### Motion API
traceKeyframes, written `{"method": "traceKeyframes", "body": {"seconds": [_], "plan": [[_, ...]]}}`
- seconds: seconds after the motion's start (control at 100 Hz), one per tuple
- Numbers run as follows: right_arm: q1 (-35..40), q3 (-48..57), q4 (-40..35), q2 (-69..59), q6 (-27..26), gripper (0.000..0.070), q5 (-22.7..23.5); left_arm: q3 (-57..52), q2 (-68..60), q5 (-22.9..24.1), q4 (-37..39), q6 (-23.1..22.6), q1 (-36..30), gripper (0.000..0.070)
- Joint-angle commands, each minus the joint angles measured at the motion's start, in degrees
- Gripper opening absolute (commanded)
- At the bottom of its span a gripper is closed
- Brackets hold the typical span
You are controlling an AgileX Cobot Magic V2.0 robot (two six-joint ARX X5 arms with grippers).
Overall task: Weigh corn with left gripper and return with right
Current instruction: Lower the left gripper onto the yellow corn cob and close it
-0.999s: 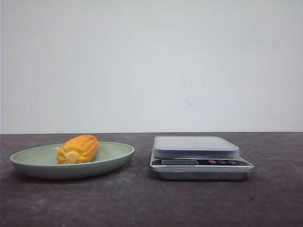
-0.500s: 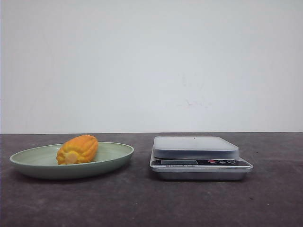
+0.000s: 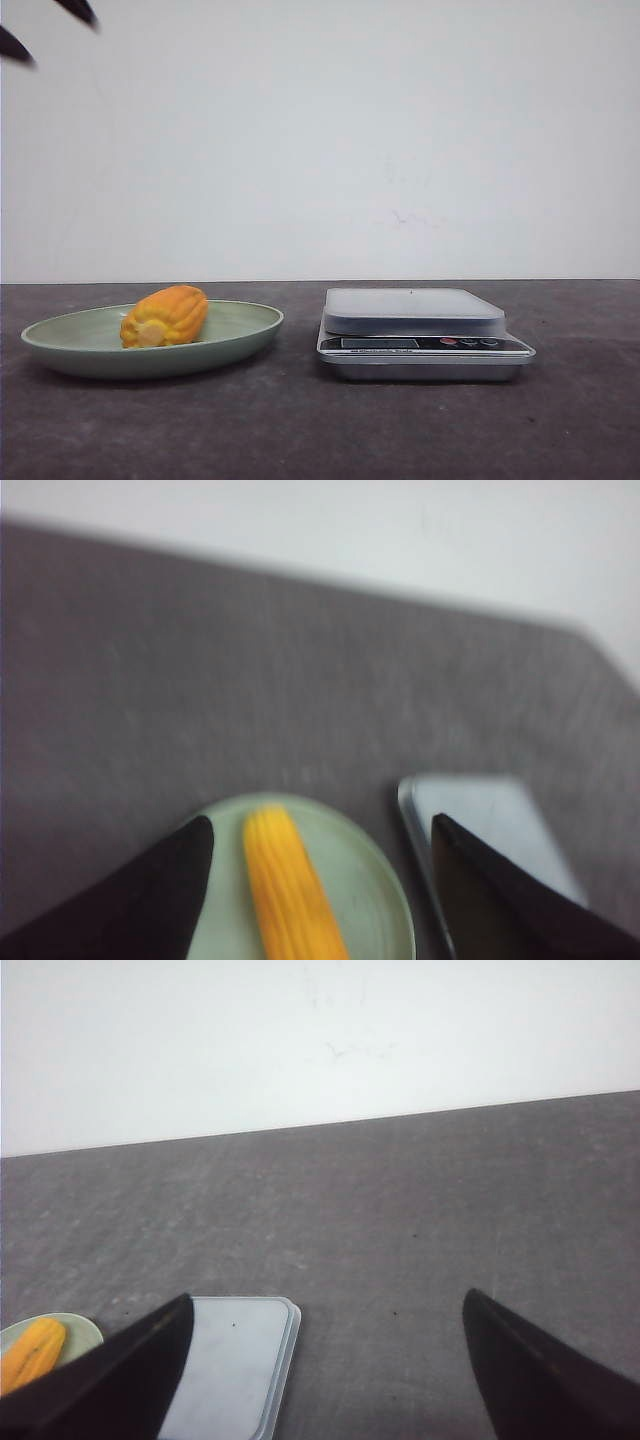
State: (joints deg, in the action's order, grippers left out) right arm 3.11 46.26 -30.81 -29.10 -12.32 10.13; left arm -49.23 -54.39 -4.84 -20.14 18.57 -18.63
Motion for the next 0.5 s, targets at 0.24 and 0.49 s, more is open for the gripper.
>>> {"method": "traceKeyframes", "body": {"seconds": [0.24, 0.49], "plan": [[0.2, 1.2, -3.0, -0.6, 0.4, 0.0541, 1.9, -0.9, -21.9, 2.6, 4.6, 0.4, -6.2, 0.0449], [0.2, 1.2, -3.5, -0.8, 0.8, 0.0541, 1.9, -0.9, -31.7, 2.7, 7.8, 0.5, -8.4, 0.0449]]}}
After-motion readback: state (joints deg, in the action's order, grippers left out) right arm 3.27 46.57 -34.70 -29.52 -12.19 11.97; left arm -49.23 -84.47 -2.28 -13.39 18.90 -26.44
